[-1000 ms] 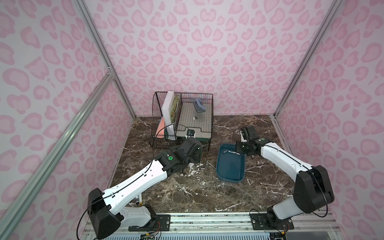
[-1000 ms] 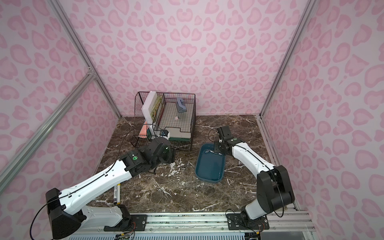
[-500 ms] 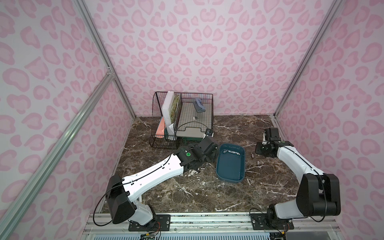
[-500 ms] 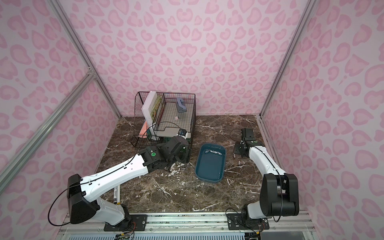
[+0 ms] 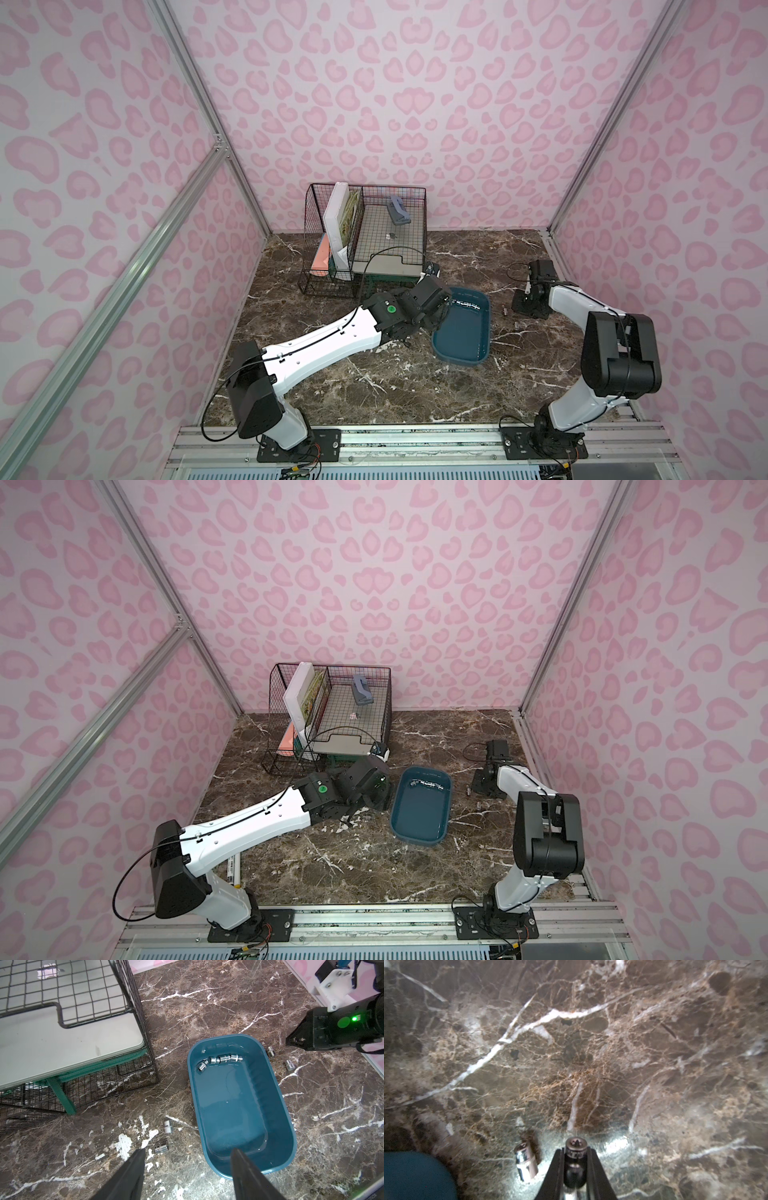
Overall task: Take out the socket from the storage box
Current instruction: Place the socket head at the center of the board.
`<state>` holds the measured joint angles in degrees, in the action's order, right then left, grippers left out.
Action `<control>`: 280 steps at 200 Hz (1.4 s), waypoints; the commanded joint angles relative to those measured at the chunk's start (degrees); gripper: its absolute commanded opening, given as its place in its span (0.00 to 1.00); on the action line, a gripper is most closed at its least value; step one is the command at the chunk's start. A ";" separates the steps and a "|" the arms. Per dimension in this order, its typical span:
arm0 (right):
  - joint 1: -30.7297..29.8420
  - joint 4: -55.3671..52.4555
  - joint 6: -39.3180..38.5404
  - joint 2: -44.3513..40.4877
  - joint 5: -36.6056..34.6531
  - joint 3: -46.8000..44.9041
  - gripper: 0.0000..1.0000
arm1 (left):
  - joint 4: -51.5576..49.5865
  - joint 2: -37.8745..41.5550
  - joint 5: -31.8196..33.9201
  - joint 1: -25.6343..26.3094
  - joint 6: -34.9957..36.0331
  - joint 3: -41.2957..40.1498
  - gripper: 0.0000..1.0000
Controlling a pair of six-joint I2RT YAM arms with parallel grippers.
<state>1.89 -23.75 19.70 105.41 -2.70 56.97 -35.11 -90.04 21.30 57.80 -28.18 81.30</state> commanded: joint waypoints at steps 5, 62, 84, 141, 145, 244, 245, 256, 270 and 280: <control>0.15 2.30 -0.59 0.92 -0.33 0.03 0.17 | 0.53 -0.35 -0.23 0.13 0.19 0.36 0.70; 0.33 2.90 -0.81 2.81 0.73 -0.22 0.18 | 0.47 -0.73 -0.21 0.12 -0.12 0.46 0.69; 0.39 2.83 -0.90 2.97 0.91 -0.45 0.21 | 0.48 -0.91 -0.21 0.10 -0.20 0.58 0.69; 0.39 2.58 -0.76 1.92 1.33 -0.42 0.36 | 0.30 -0.86 -0.03 0.29 -0.30 0.53 0.69; 0.39 2.49 -0.72 1.87 1.43 -0.40 0.36 | 0.31 -0.84 0.01 0.29 -0.29 0.45 0.69; 0.07 -0.76 -0.17 -7.76 5.71 -1.21 0.37 | -1.03 -5.61 -1.14 0.27 1.42 5.75 0.69; 0.06 -0.81 -0.22 -7.93 5.78 -1.27 0.37 | -1.02 -5.73 -1.16 0.28 1.44 5.86 0.69; -0.17 -1.33 -0.17 -9.79 6.45 -1.73 0.38 | -1.30 -7.55 -1.56 0.28 1.91 7.26 0.69; -0.63 -2.15 -0.11 -12.12 6.80 -2.20 0.38 | -2.10 -10.33 -2.92 0.16 2.89 9.65 0.69; -0.98 -2.75 -0.13 -13.69 7.17 -2.58 0.38 | -2.87 -12.67 -3.90 0.18 3.67 11.76 0.69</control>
<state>1.54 -25.45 19.42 94.41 2.61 54.94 -36.10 -99.13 19.84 58.04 -26.85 89.69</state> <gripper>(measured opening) 0.377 0.691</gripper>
